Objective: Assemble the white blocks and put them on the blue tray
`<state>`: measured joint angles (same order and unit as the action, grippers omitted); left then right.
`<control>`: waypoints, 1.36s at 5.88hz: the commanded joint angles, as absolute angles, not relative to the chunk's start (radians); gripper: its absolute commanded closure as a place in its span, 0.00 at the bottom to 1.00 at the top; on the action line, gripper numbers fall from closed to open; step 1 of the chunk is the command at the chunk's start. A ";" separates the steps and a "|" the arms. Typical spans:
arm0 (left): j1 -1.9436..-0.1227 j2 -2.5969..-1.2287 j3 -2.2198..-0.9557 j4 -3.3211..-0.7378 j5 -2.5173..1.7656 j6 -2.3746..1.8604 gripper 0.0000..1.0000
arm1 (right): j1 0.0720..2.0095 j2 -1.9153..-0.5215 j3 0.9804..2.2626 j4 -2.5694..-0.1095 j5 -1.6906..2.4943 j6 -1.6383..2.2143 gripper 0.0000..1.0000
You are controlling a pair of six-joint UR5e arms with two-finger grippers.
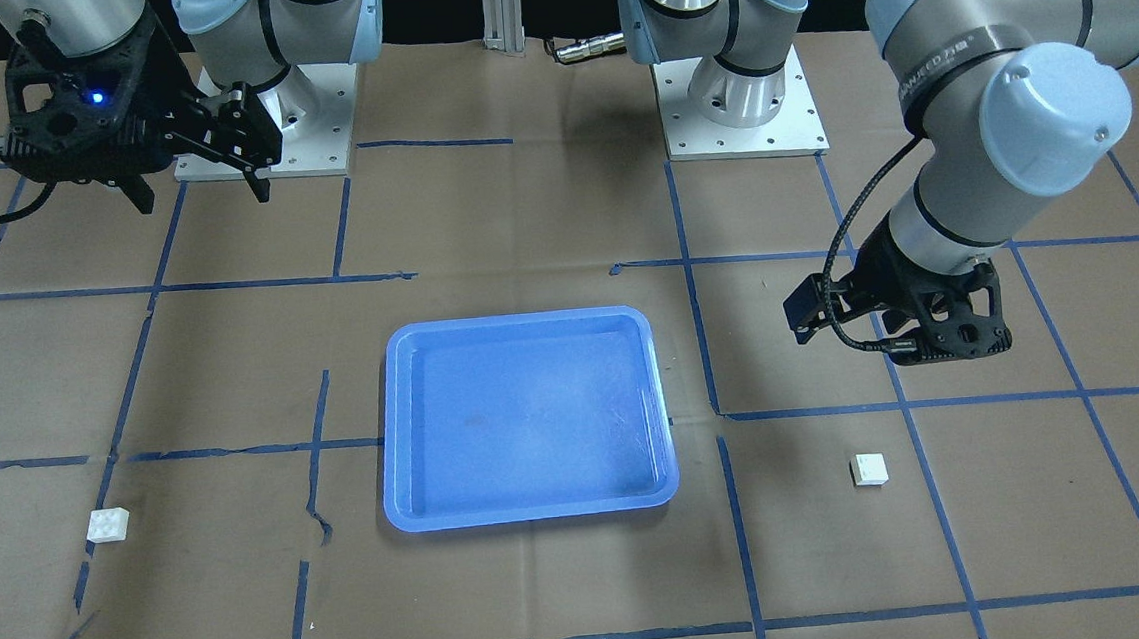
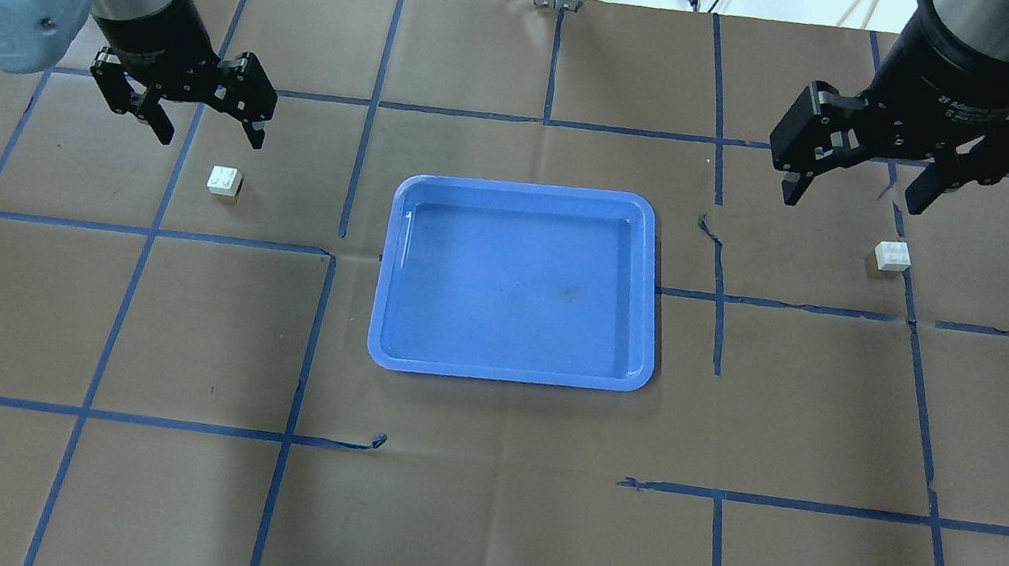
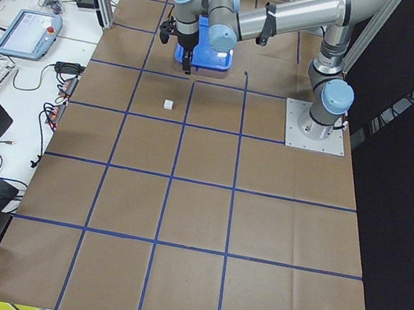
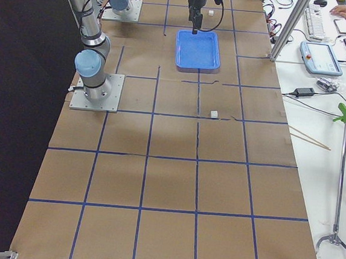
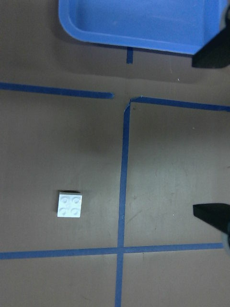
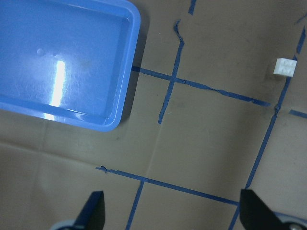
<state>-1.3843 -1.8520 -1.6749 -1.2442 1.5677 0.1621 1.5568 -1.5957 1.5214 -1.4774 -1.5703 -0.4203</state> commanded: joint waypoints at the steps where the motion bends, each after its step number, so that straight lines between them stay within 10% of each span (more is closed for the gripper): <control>1: -1.338 -1.972 -1.686 -1.134 1.583 0.317 0.00 | 1.502 -1.588 1.525 -1.493 -1.578 -0.913 0.00; 6: -1.322 -2.146 -1.666 -0.979 1.583 0.385 0.01 | 1.259 -1.452 1.509 -1.707 -1.559 -1.843 0.00; 8: -1.321 -2.145 -1.664 -0.980 1.582 0.391 0.79 | 1.144 -1.360 1.502 -1.713 -1.383 -2.055 0.00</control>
<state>-1.3212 -2.1434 -1.6667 -0.9802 1.5818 0.3882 1.2033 -1.4086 1.5050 -1.7050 -1.4673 -1.9458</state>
